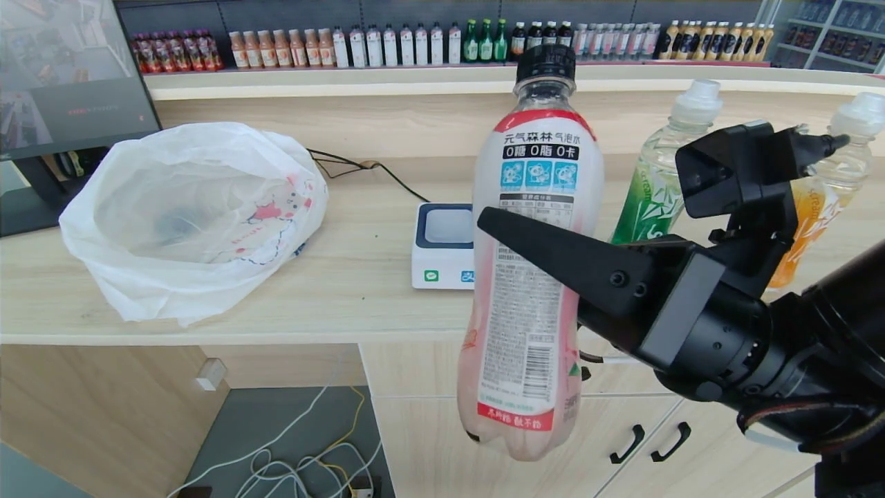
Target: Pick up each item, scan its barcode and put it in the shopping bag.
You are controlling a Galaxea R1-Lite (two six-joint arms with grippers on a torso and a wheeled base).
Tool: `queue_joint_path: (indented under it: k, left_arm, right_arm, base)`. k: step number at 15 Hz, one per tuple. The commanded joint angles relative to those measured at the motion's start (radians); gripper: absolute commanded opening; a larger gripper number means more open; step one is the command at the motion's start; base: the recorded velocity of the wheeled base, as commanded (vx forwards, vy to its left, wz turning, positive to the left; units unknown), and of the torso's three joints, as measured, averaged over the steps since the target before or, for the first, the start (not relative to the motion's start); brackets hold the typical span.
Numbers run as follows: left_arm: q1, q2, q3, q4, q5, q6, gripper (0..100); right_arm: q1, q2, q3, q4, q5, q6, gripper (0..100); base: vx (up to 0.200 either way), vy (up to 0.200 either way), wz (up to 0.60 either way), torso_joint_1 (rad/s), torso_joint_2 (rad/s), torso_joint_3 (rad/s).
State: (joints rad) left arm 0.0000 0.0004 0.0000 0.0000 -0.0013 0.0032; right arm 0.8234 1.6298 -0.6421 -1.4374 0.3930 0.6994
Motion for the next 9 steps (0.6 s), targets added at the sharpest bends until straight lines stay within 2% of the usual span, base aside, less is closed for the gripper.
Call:
queue_joint_path:
  k: [1, 4, 7, 9]
  left_arm:
    - [0.000, 0.000, 0.000, 0.000, 0.001, 0.000, 100]
    - [0.000, 0.000, 0.000, 0.000, 0.001, 0.000, 100]
    - [0.000, 0.000, 0.000, 0.000, 0.000, 0.000, 100]
    - [0.000, 0.000, 0.000, 0.000, 0.000, 0.000, 100]
  right_arm:
    - [0.002, -0.024, 0.013, -0.001, -0.020, -0.061, 0]
    - [-0.015, -0.050, 0.056, -0.001, -0.086, -0.222, 0]
    - [-0.013, -0.099, 0.096, 0.000, -0.266, -0.365, 0]
    - [-0.013, -0.105, 0.090, 0.000, -0.430, -0.449, 0]
  base:
    - [0.000, 0.000, 0.00, 0.000, 0.00, 0.000]
    - [0.000, 0.000, 0.00, 0.000, 0.00, 0.000]
    - [0.000, 0.000, 0.00, 0.000, 0.00, 0.000]
    - [0.000, 0.000, 0.00, 0.000, 0.00, 0.000]
